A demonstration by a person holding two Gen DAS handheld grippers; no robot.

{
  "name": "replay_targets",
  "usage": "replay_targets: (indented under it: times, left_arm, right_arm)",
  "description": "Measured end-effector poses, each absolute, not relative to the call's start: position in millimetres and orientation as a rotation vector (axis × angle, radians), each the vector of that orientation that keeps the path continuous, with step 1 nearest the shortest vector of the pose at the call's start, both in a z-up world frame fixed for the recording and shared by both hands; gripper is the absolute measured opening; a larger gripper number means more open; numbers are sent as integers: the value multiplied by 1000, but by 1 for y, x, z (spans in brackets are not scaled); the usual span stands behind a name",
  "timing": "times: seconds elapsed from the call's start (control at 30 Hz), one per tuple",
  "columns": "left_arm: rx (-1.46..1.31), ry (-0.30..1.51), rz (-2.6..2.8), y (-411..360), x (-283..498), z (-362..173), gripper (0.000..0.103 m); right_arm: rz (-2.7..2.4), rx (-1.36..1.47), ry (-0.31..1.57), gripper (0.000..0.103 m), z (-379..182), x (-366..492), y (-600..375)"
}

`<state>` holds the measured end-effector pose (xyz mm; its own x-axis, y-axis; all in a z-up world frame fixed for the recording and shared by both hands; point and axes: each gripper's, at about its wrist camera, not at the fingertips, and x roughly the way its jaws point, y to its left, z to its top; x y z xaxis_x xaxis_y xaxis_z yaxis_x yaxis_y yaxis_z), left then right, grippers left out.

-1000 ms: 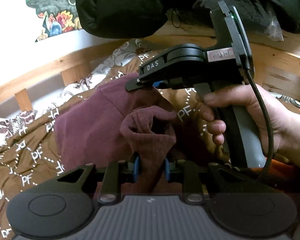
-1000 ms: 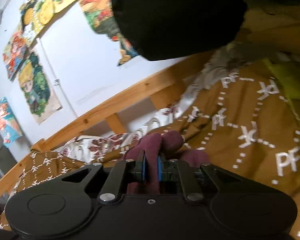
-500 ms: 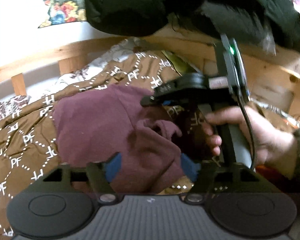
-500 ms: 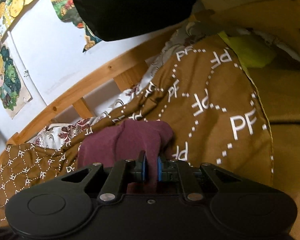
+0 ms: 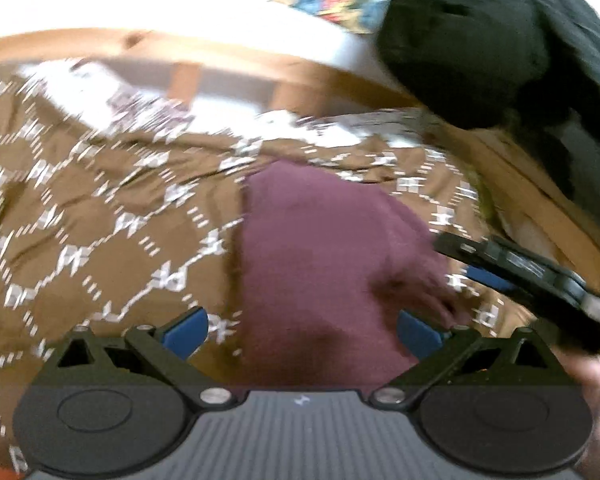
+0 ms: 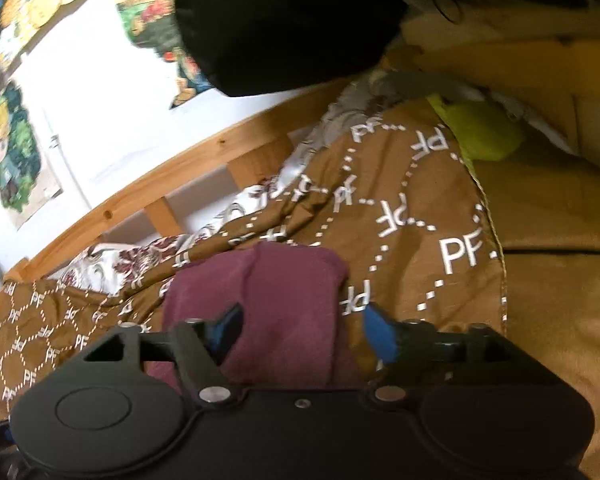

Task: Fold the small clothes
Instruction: 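Lay the folded shirt down and open both tools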

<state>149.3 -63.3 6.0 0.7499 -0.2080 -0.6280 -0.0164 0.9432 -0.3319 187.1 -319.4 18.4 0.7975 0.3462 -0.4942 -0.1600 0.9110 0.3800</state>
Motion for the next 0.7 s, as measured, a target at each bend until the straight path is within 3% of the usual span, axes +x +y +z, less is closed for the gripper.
replay_targets:
  times: [0.17, 0.37, 0.47, 0.7]
  left_arm:
    - [-384, 808, 37, -42, 154, -11, 102]
    - [-417, 910, 21, -32, 157, -32, 102]
    - [-388, 924, -3, -36, 153, -36, 102]
    - [-338, 927, -46, -48, 147, -35, 102]
  right_arm:
    - [333, 249, 583, 93, 26, 165, -295]
    - [286, 167, 637, 93, 20, 146, -278]
    - [225, 180, 687, 89, 12, 138, -287]
    - [161, 291, 809, 64, -8, 120, -314]
